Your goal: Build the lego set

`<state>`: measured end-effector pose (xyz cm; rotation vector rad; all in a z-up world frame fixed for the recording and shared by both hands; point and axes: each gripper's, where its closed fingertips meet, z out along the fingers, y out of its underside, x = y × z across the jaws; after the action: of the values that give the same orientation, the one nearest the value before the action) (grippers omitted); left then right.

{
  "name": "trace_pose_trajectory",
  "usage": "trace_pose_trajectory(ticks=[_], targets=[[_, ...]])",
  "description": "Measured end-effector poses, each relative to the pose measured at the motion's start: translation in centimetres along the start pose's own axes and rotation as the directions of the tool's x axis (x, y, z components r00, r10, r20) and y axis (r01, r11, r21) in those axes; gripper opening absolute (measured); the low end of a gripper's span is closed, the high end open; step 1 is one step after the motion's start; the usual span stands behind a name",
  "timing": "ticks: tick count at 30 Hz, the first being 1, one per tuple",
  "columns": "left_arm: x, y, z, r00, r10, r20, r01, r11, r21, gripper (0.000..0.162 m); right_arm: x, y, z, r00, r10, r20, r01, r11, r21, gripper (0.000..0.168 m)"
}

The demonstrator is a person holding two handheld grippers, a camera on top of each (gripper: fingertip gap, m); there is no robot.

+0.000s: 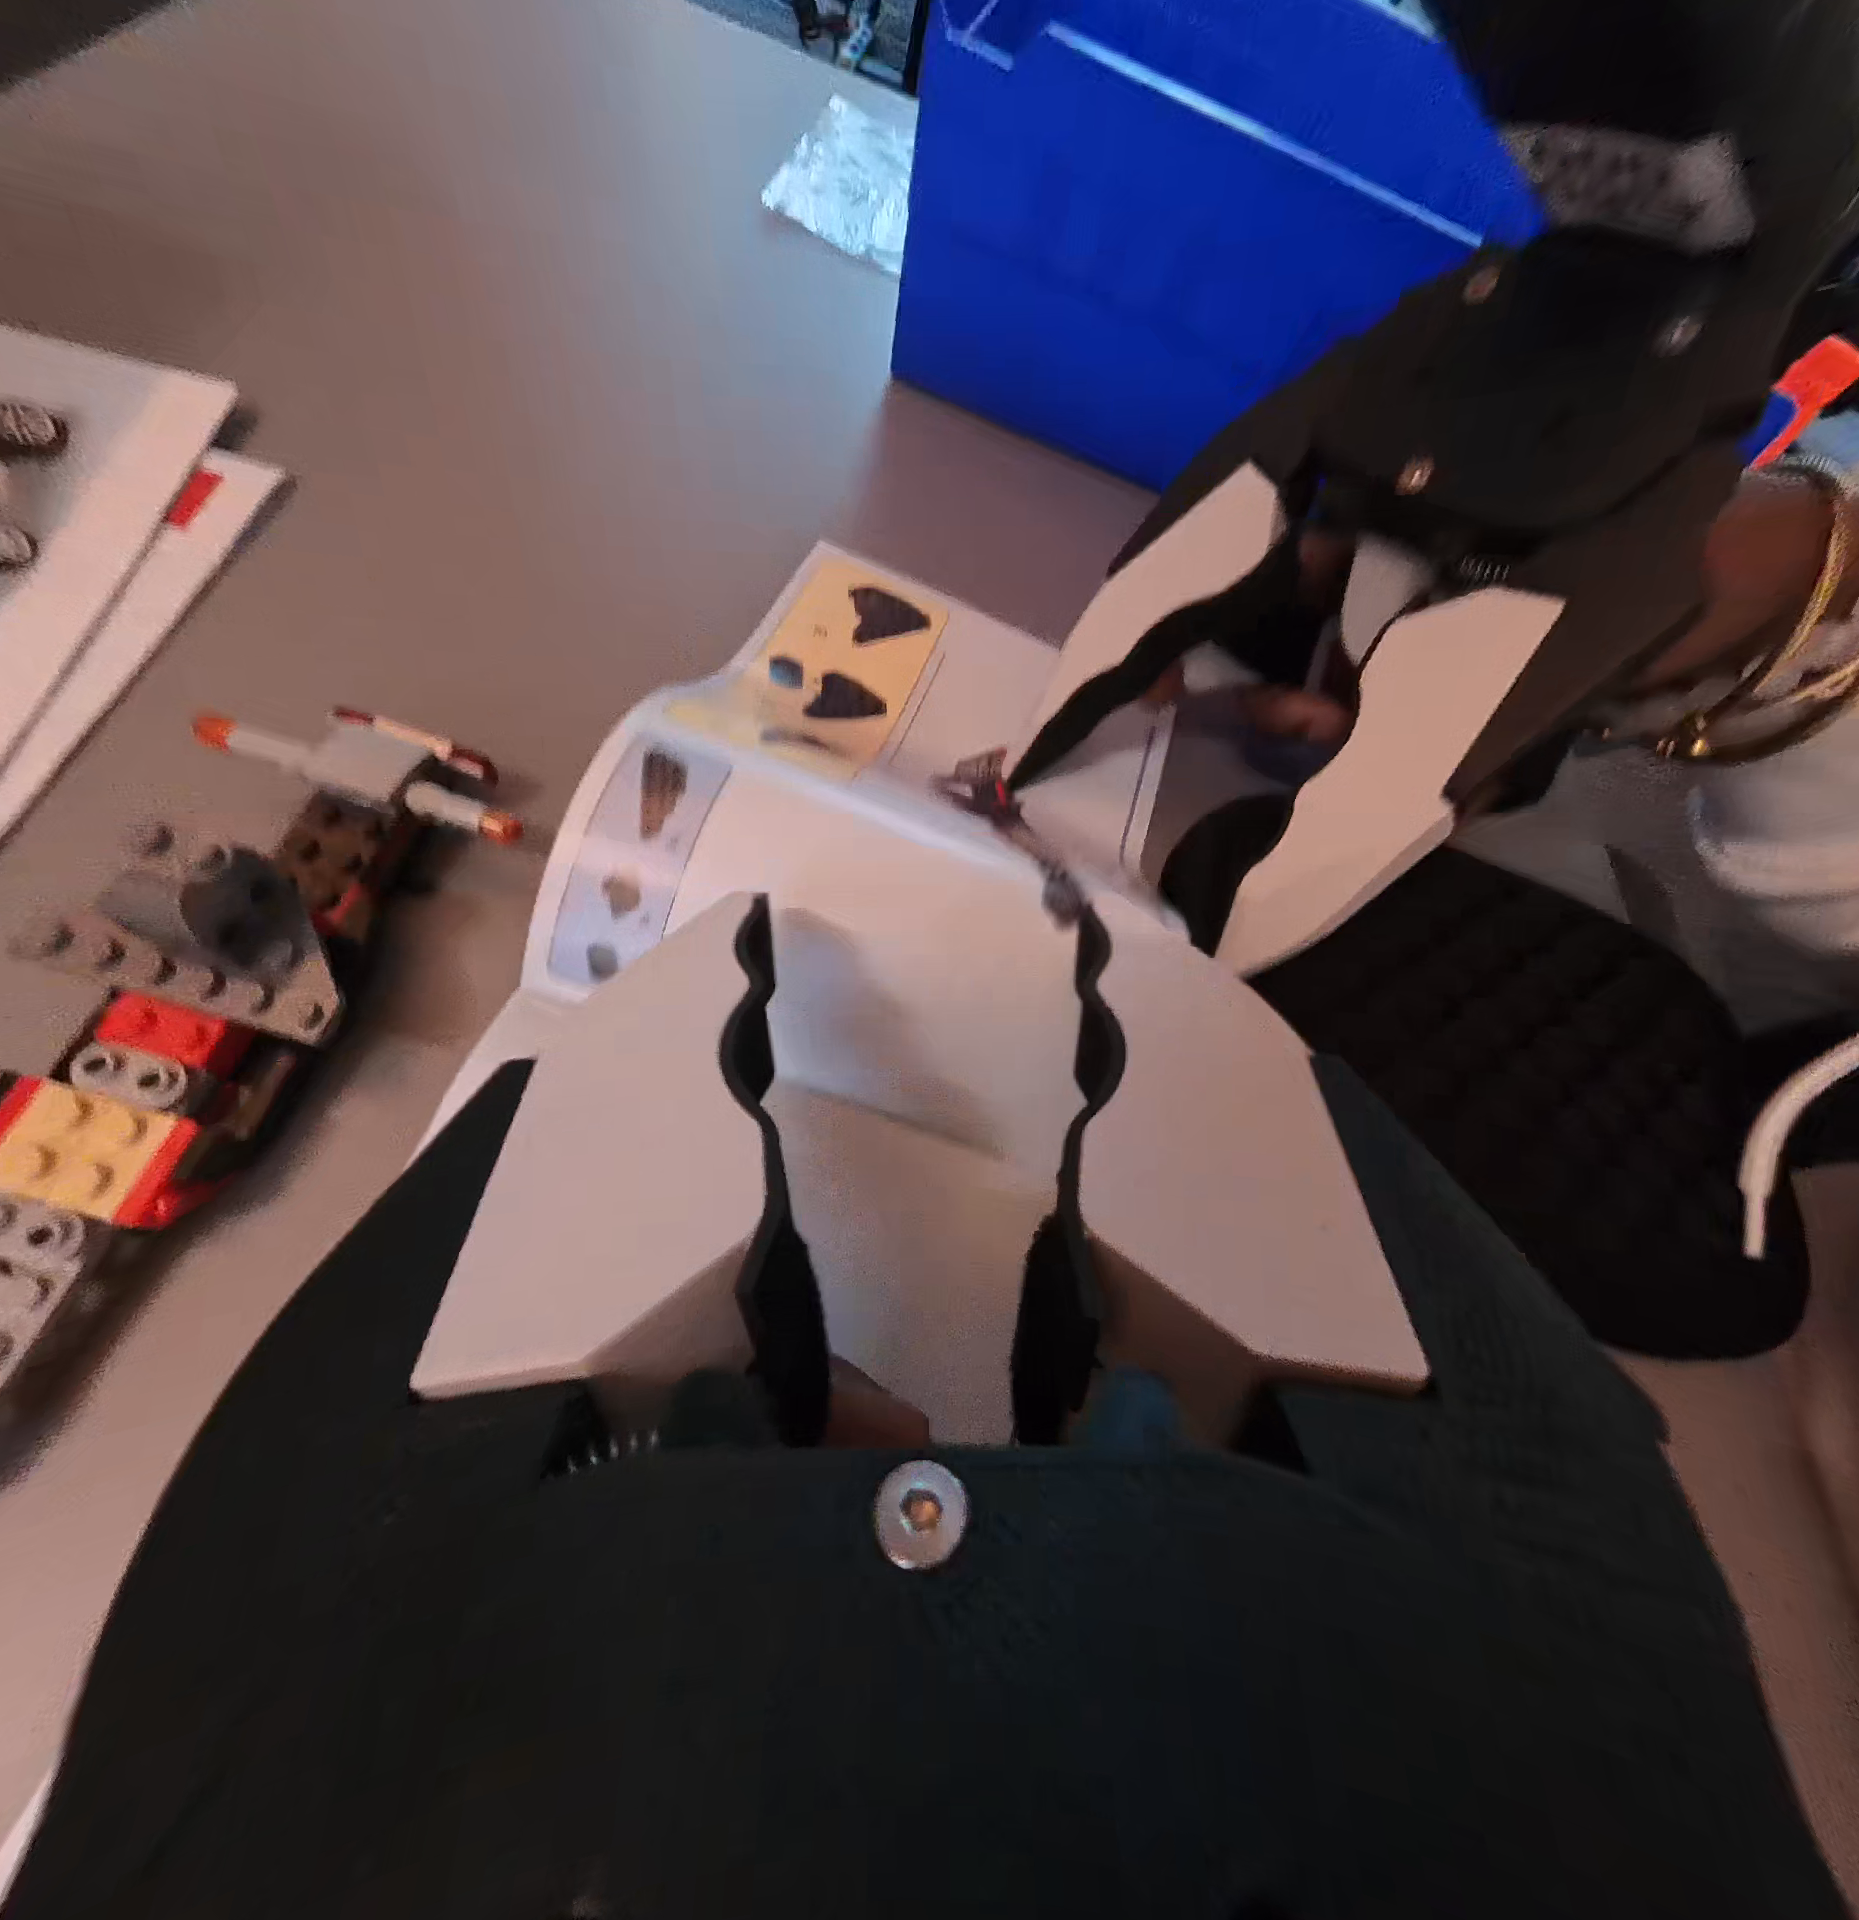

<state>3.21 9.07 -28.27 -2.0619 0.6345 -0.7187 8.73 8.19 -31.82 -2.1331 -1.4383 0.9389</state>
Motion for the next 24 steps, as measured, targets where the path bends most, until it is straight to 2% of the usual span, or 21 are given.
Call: trace_pose_trajectory(ticks=[1,3,8,10,13,19,21,24], targets=[[0.0,-0.5,0.2,1.000,0.008,0.020,-0.008,1.000,-0.010,0.062,0.0,0.0,0.0,1.000,-0.003,-0.003,0.003,1.000,0.003,0.078],[-0.6,-0.2,1.5,0.995,0.024,0.097,-0.016,0.996,-0.085,0.088,-0.2,0.1,0.1,1.000,-0.019,-0.008,0.019,1.000,0.000,0.080],[-2.8,1.8,4.1,0.963,0.001,0.269,0.045,0.985,-0.166,0.095,-1.0,0.1,0.4,0.999,-0.050,0.014,0.050,0.999,0.005,0.081],[-3.6,2.3,3.9,0.942,0.050,0.333,0.014,0.982,-0.187,0.090,-1.2,0.0,0.6,0.998,-0.056,0.025,0.055,0.998,0.017,0.081],[-3.7,2.6,3.7,0.934,0.069,0.351,0.002,0.980,-0.197,0.085,-0.9,0.0,0.3,0.998,-0.059,0.037,0.058,0.998,0.005,0.076],[-3.8,2.6,3.2,0.932,0.048,0.359,0.017,0.984,-0.177,0.061,6.2,-2.3,-3.0,0.976,-0.012,-0.216,0.058,0.977,0.206,0.056],[-3.8,2.6,3.2,0.933,0.049,0.358,0.016,0.984,-0.175,0.054,7.9,-2.1,-2.9,0.964,0.008,-0.267,0.041,0.984,0.175,0.048],[-3.6,2.6,3.2,0.938,0.052,0.343,0.010,0.985,-0.174,0.039,8.5,-1.8,-2.0,0.952,-0.063,-0.299,0.098,0.990,0.104,0.046]])
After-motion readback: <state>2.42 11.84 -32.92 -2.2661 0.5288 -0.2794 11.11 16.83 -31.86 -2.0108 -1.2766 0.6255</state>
